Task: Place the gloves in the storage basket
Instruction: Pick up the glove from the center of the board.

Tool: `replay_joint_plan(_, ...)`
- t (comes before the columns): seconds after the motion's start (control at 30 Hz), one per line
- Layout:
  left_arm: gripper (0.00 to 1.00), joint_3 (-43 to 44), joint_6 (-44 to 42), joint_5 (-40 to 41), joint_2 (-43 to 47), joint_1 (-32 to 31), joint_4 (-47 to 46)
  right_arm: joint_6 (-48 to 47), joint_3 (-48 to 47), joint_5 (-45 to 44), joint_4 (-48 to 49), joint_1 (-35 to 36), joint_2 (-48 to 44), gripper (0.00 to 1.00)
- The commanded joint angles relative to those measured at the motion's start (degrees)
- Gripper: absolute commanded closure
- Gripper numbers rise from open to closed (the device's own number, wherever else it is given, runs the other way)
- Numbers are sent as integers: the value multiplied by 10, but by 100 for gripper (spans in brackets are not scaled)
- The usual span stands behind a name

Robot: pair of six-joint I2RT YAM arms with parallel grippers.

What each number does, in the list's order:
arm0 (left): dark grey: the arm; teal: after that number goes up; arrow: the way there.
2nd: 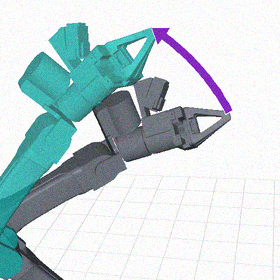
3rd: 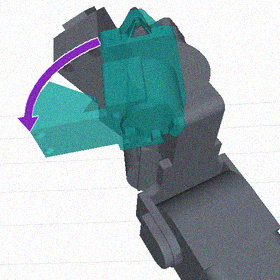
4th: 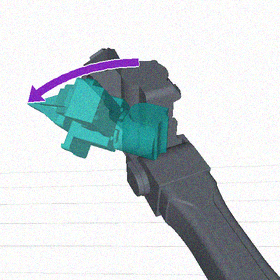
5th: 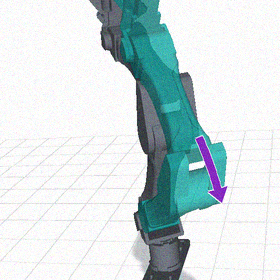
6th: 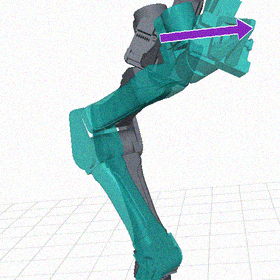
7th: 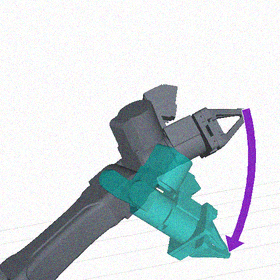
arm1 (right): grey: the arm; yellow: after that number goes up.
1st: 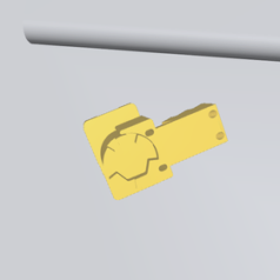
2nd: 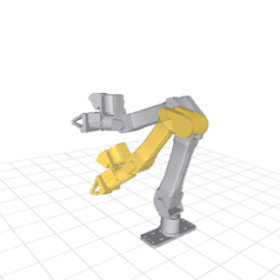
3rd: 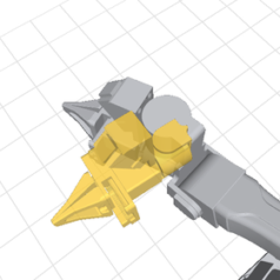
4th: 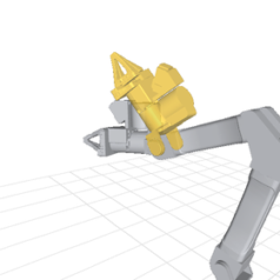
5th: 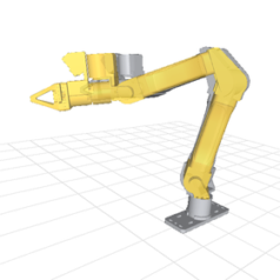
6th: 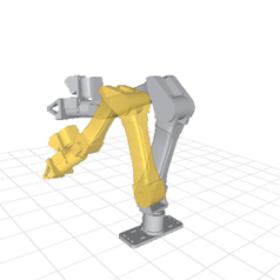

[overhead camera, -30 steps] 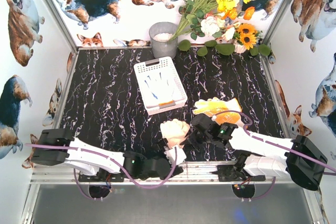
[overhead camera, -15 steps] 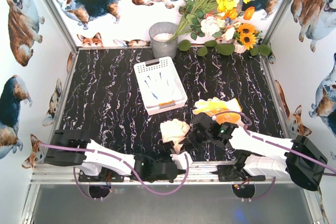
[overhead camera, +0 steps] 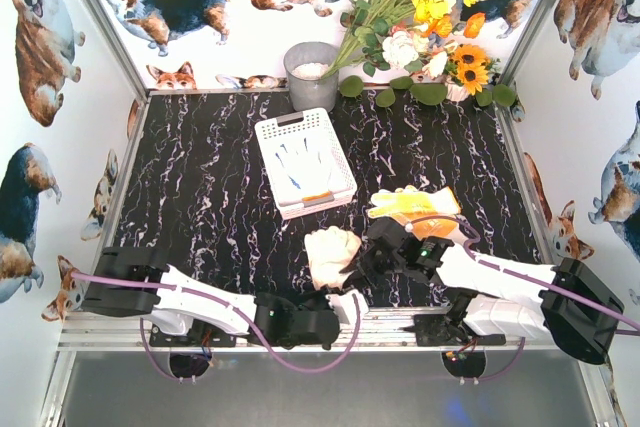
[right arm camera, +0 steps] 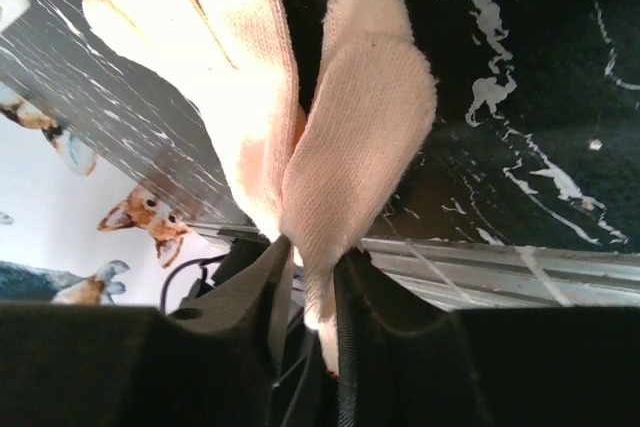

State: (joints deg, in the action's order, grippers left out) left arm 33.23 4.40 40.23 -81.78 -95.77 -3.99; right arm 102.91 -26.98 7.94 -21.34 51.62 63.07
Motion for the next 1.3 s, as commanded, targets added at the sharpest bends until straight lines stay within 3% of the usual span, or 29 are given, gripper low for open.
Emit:
replay_joint_plan(0.0, 100, 2, 55, -12, 20, 3, -6, 7, 16, 2, 61, -1, 4, 69)
replay_joint_plan(0.2, 100, 9, 114, -9, 23, 7, 1, -11, 21, 10, 99, -1, 36, 47)
replay_joint_plan(0.67, 100, 12, 162, -45, 34, 17, -17, -58, 17, -3, 143, 1, 84, 45)
replay_joint_plan(0.97, 100, -8, 184, -108, 46, 43, -44, -77, 38, 11, 206, 1, 83, 49)
replay_joint_plan(1.13, 100, -17, 212, -137, 68, 80, -38, -97, 59, 18, 263, 1, 85, 58)
replay_joint_plan(1.27, 78, -19, 244, -163, 96, 114, -27, -110, 81, 20, 302, 1, 95, 72)
